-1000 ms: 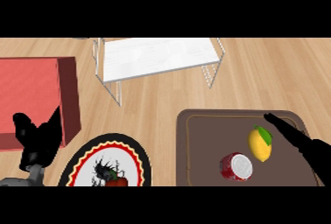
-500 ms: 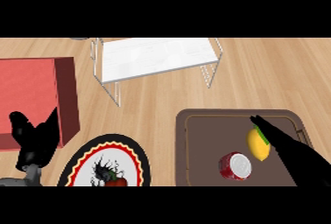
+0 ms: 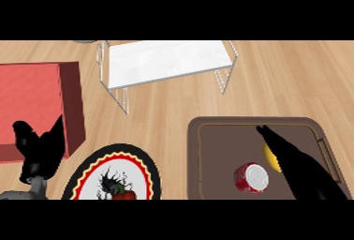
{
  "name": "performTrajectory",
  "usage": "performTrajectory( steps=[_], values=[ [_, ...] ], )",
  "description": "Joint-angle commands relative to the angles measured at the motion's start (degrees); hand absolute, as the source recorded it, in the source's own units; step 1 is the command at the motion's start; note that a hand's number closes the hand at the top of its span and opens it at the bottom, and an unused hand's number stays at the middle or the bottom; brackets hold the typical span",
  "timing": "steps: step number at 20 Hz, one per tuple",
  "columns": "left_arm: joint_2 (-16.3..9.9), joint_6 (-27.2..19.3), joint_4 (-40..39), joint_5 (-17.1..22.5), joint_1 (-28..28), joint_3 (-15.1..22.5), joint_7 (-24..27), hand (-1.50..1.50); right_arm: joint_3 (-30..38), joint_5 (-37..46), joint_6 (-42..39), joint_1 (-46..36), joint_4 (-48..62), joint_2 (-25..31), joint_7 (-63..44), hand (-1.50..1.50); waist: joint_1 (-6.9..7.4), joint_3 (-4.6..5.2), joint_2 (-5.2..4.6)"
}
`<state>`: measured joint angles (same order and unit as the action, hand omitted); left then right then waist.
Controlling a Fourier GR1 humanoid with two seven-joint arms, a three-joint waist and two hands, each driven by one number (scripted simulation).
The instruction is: Pick the can from the tray and place it in the tiered shelf
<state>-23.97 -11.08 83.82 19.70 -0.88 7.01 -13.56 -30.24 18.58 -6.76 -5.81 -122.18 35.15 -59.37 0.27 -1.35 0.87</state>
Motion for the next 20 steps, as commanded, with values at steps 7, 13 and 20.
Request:
performTrajectory(
  steps=[7, 13, 20],
  values=[
    [3.5, 2.6, -6.0, 0.6, -0.2, -0.1, 0.2, 0.00, -4.0, 10.7, 2.4, 2.2, 8.2, -4.2, 1.4, -1.50, -0.74, 1.38, -1.03],
    [3.7, 2.6, -0.8, 0.1, 1.7, 0.1, -2.5, 0.00, -2.0, 12.1, 4.2, 0.3, 12.9, -7.9, 5.8, -1.50, -0.15, 1.32, -0.89],
    [5.1, 4.3, -6.9, -0.9, -1.4, -1.1, -0.4, 0.00, -1.5, 14.0, 3.5, -2.9, 17.4, -11.1, 7.3, -1.50, -0.45, 1.39, -1.10]
  ],
)
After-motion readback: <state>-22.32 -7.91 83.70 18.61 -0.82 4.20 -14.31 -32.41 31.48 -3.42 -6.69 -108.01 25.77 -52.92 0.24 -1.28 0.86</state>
